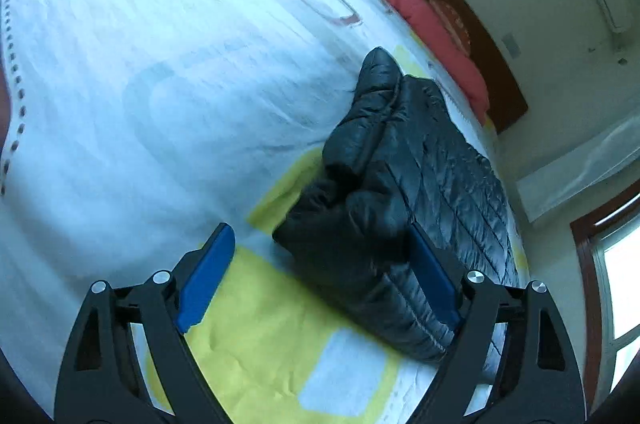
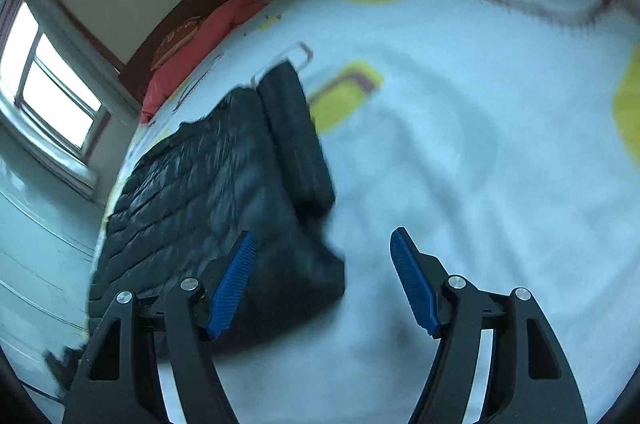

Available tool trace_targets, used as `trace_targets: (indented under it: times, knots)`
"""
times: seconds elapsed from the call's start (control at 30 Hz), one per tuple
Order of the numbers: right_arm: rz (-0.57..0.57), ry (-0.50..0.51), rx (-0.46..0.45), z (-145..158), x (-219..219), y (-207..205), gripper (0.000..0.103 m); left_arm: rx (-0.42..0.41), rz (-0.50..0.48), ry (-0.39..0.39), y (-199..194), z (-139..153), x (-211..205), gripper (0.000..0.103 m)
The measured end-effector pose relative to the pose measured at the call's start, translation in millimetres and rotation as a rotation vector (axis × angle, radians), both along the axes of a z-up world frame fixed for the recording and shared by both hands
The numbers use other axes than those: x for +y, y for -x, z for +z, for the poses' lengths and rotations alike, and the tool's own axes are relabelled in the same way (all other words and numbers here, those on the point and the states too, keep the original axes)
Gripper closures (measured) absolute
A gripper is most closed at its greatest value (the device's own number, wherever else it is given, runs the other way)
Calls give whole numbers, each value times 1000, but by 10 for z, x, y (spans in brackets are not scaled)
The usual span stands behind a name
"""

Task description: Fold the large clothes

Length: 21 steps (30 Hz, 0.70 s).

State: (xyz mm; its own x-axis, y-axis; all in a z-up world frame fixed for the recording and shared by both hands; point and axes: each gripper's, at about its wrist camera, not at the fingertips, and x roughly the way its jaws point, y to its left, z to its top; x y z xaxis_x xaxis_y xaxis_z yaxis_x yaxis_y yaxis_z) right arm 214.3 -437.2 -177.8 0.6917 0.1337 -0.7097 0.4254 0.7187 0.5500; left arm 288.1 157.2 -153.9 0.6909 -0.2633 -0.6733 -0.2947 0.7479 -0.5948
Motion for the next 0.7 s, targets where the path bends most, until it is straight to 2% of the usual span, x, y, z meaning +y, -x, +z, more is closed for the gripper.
trace_targets:
  times: [0.03, 0.1, 0.17, 0.27, 0.3, 0.33, 0.4, 0.43, 0.5, 0.6, 0.7]
  knots:
    - [1, -23, 1, -44, 21, -24, 34, -5, -4, -2, -8, 21, -31, 17]
    - [-20, -66, -18, -107, 65, -99, 34, -20, -19, 69, -61, 43, -107, 17]
    - [-47, -100, -52, -151, 84, -196, 34, -16, -14, 82, -136, 31, -191, 17]
    - [-84, -106, -72, -191, 104, -335, 32, 10, 25, 112, -313, -114, -240, 18]
    - [-88, -84, -73, -180, 123, -369, 35, 2, 50, 108, -330, -140, -254, 24]
    - [-82, -78, -75, -182, 140, -400, 49, 0, 59, 102, -366, -142, -267, 34]
    - [-63, -124, -89, -217, 137, -410, 65, -10, 61, 72, -395, -129, -315, 49]
    - [-62, -134, -100, -217, 145, -401, 70, -16, 57, 59, -390, -115, -339, 59]
    - [-53, -136, -118, -189, 158, -358, 77, -35, 38, 37, -358, -61, -396, 70]
    - [-42, -136, -132, -129, 206, -252, 82, -51, 26, 5, -261, 36, -416, 78]
    - [-39, -137, -134, -88, 239, -83, 83, -51, 36, 16, -60, 81, -381, 79]
